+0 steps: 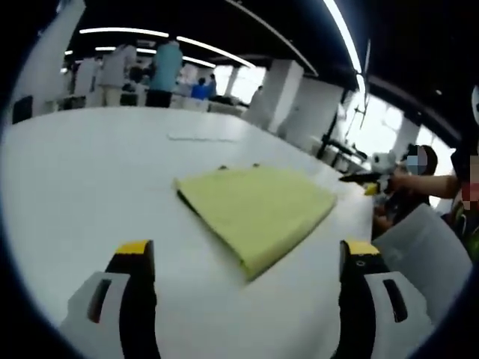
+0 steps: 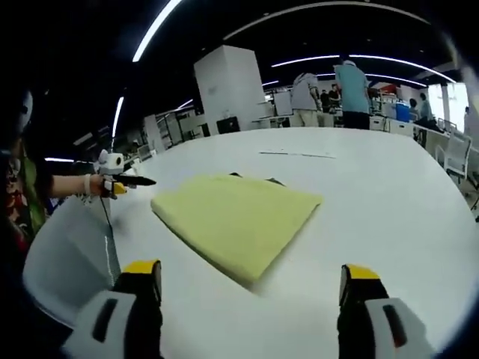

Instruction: Fold the garment on the visible template until the final outline fits inside the template.

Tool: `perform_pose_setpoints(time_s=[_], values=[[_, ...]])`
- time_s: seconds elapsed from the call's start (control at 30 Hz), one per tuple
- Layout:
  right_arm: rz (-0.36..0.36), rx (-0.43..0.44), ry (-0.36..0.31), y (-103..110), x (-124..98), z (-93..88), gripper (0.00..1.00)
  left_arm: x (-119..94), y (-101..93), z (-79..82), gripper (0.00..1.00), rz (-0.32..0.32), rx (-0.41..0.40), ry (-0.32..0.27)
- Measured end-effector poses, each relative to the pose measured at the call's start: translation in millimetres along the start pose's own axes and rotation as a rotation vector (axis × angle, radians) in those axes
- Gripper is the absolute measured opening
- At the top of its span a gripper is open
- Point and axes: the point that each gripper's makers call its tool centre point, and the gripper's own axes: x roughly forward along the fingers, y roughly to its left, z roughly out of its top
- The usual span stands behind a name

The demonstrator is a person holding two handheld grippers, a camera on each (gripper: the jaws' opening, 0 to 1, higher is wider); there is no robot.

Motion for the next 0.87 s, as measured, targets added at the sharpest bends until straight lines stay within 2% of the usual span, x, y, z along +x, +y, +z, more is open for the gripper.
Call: perform_pose_setpoints(time_s=[0.2,0.6,0.7,0.77,0.8,0.87], values=[[0.0,0.0,-0.013,3,-3,3.5,1.0,-1,-2.5,-2.1,0.99,-0.002,0.001,0.006],[0.025,-0.003,-0.007,10,1,4.0,1.0,-1,-4.1,6.2,0.99,0.008,-0.015,-0.031],[0.051,-0.003,-0.034,15,4,9.9,1.0,-1,-4.3,8.8,0.99,0.029,-0.044,-0.046],[0.057,0.025,-0.054,18,6,13.1,0.99,1,-6.9,12.6,0.99,0.019,-0.057,-0.064],[0.06,0.023,-0.041,18,7,12.6,0.99,1,-7.0,16.2,0.98,0.024,-0.062,-0.089],[0.06,-0.009,-0.047,21,9,17.5,0.98,1,-12.5,17.0,0.98,0.017,-0.09,-0.1]])
